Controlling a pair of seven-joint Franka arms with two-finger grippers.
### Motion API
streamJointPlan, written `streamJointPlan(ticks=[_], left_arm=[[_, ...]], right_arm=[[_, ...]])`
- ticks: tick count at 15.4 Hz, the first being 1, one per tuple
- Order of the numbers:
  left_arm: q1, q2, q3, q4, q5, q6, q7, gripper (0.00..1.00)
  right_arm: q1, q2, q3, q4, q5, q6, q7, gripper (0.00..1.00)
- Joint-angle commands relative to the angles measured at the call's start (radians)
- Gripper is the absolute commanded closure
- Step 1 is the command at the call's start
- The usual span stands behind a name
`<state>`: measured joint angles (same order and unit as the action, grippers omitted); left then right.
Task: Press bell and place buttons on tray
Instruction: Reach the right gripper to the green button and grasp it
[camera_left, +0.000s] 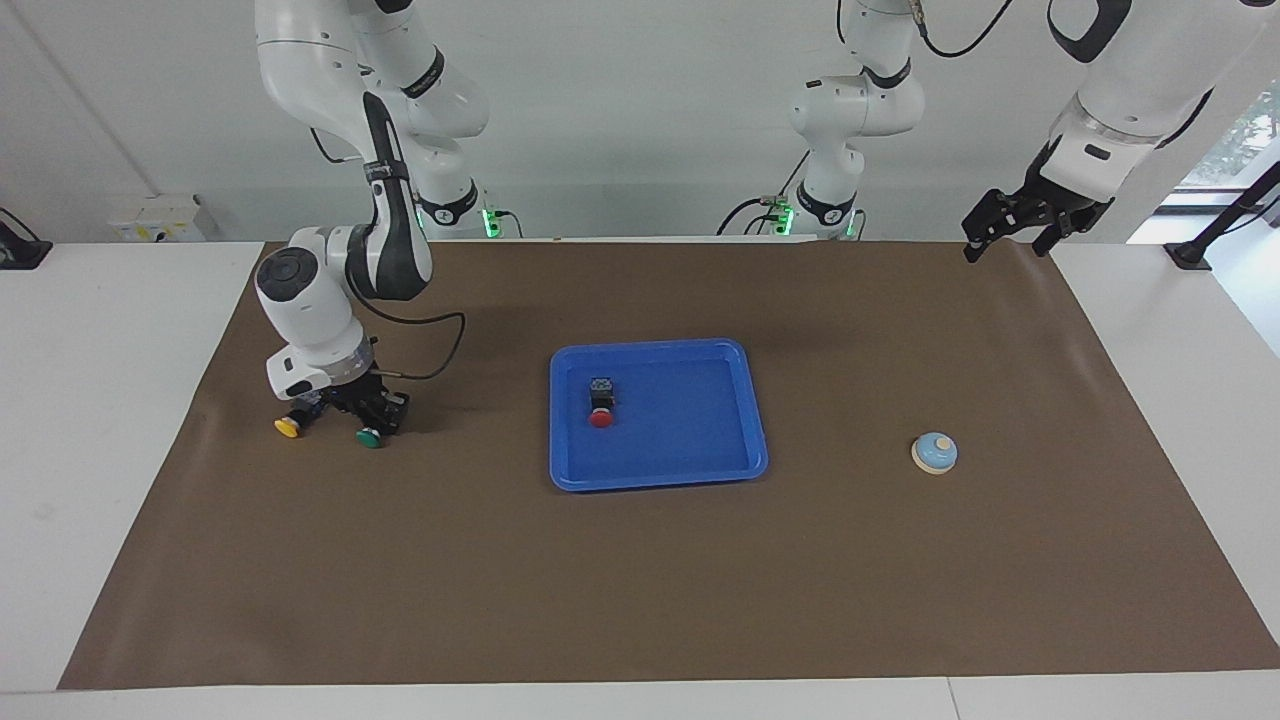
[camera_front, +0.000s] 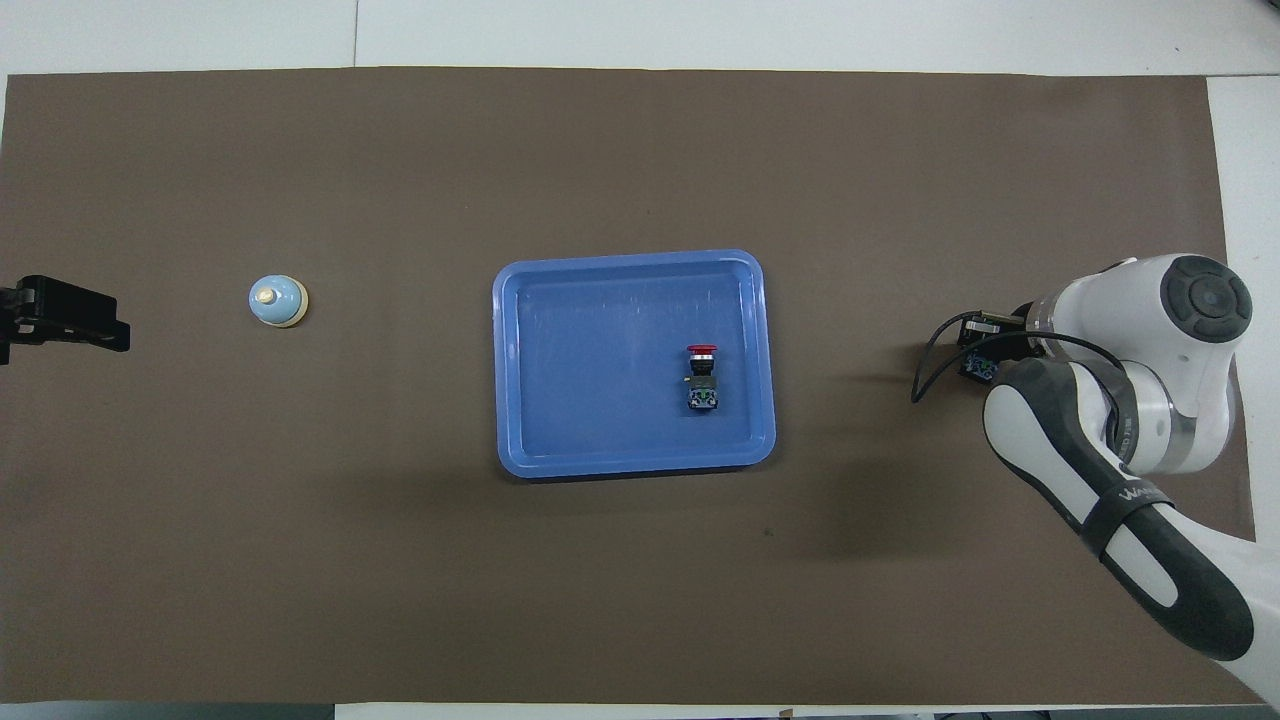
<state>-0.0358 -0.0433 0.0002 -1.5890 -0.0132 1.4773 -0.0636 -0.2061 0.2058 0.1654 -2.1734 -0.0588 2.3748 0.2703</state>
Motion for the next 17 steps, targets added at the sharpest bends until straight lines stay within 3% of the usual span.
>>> streamJointPlan(ticks=[1,6,12,17], left_arm=[[-0.015,-0.01,0.012,-0.008,0.001,-0.012,-0.013,0.0],[-0.015,-0.012,0.012,-0.008,0.001,-0.012,-0.013,0.0],[-0.015,-0.01,0.012,-0.008,0.001,-0.012,-0.013,0.0],[-0.015,-0.01,0.012,-0.008,0.001,-0.012,-0.013,0.0]], right_arm=[[0.014,-0.005,0.017,0.12,0.0,-0.156,0.018,1.0],[0.18,0.017,0.019,0.303,0.017,-0.319,0.124,1.0],[0.368,0.056,0.019,0.395,0.083,-0.319,0.176,1.0],[0.542,0.178,0.017,0.488,0.076,-0.302,0.355,1.0]])
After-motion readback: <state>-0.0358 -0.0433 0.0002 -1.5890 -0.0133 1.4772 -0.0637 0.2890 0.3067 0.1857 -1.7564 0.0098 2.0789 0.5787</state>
